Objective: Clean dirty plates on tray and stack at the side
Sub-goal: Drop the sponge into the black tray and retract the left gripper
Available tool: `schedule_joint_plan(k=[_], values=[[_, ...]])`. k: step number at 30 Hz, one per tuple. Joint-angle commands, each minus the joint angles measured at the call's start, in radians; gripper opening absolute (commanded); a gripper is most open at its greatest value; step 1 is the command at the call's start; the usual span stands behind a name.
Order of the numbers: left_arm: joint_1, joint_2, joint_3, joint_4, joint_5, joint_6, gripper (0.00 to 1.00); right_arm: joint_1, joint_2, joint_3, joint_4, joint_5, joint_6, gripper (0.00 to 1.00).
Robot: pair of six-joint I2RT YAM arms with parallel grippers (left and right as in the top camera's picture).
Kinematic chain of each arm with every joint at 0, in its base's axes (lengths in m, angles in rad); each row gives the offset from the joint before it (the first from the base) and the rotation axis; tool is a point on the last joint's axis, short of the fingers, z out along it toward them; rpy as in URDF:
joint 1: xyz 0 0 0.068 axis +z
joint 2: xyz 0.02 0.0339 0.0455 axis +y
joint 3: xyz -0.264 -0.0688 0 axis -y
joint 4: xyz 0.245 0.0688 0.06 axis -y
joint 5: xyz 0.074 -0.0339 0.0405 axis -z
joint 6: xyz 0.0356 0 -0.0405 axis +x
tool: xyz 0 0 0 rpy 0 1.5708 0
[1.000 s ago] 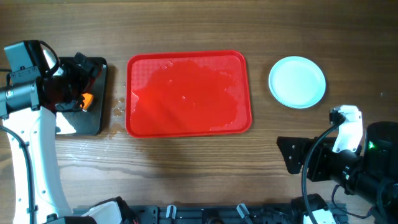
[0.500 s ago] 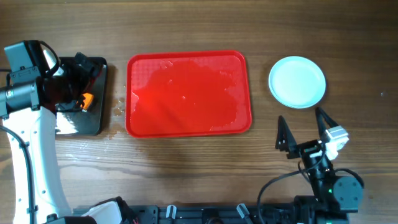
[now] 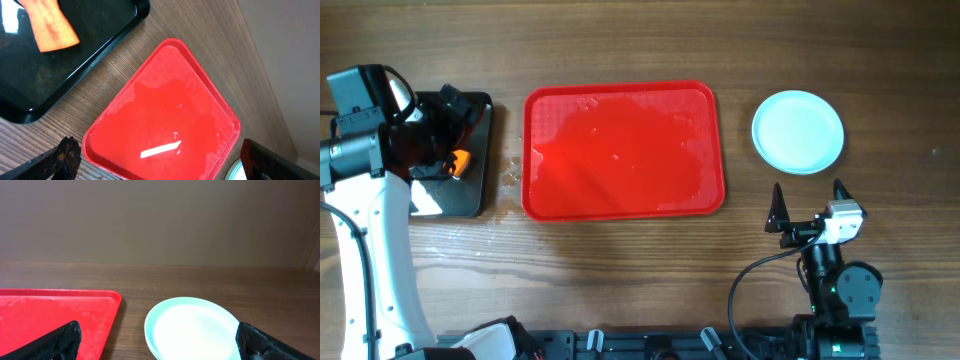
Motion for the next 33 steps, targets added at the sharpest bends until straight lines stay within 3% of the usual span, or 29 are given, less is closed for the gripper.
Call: schedule_joint_plan(k=[1, 10, 13, 15, 17, 23, 27, 29, 33], values=[[-0.002, -0.009, -0.002, 0.0, 0.01, -0.006, 1.0, -0.005, -0.012, -0.001, 0.004, 0.018, -0.014, 1.0], [-0.002, -0.009, -0.002, 0.0, 0.01, -0.006, 1.0, -0.005, -0.012, -0.001, 0.004, 0.018, -0.014, 1.0], [-0.001, -0.013, -0.002, -0.02, -0.091, 0.005, 1.0, -0.005, -0.012, -0.001, 0.004, 0.018, -0.014, 1.0], [-0.016, -0.049, -0.012, -0.097, -0.096, 0.006, 1.0, -0.005, -0.012, -0.001, 0.004, 0.018, -0.014, 1.0], [-0.057, -0.121, -0.08, -0.067, -0.103, 0.037, 1.0, -0.005, -0.012, -0.001, 0.004, 0.018, -0.014, 1.0], [-0.194, -0.492, -0.6, 0.425, -0.103, 0.19, 1.0, -0.005, -0.012, -0.001, 0.004, 0.018, -0.014, 1.0], [-0.234, -0.782, -1.03, 0.844, -0.098, 0.186, 1.0, -0.005, -0.012, -0.001, 0.004, 0.018, -0.014, 1.0], [-0.252, -0.886, -1.163, 0.983, -0.099, 0.186, 1.0, -0.005, -0.012, -0.001, 0.004, 0.018, -0.014, 1.0], [-0.266, -1.023, -1.265, 1.072, -0.1, 0.186, 1.0, -0.005, -0.012, -0.001, 0.004, 0.018, -0.014, 1.0]])
